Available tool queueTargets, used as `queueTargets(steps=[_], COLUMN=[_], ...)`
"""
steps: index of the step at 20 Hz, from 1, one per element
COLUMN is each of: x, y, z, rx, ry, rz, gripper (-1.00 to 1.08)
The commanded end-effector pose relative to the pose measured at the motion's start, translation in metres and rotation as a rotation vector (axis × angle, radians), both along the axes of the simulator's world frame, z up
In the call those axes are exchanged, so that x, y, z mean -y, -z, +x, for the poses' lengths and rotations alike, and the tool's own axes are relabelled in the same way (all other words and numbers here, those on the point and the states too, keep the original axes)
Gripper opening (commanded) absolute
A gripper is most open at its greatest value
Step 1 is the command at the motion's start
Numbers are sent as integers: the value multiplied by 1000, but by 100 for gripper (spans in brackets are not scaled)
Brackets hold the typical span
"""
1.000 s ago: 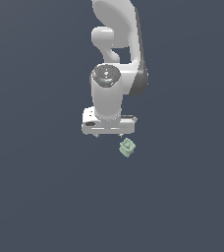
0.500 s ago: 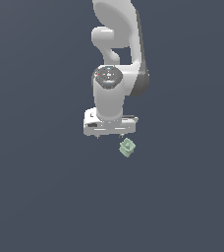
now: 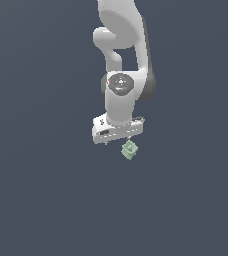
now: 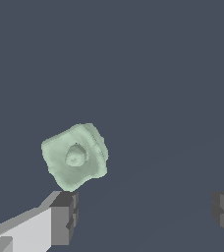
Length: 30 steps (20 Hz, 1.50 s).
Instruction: Pick up the object and move it to a goal position.
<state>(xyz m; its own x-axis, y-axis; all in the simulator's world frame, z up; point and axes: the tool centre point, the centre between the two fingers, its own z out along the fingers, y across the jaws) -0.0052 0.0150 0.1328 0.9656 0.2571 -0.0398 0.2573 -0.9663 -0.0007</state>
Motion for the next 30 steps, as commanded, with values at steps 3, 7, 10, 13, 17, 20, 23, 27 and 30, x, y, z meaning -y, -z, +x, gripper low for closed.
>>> queueTargets(steps=[3,7,10,13,17,20,23,27,30], x=[-19,-35,-45,-53,-59,-61,-61,-61,-61], y=[14,25,31,36,40,41,41,50,65], z=[-2,-4,-5,-6,-8,-8,-8,-8,-9], rx=[10,20,26,30,34,36,35,35,35], ry=[-149,-276,-350,-407,-454,-469,-464,-465,-467], rz=[4,9,12,15,18,18,18,18,18], gripper=[100,100,100,100,100,100,100,100,100])
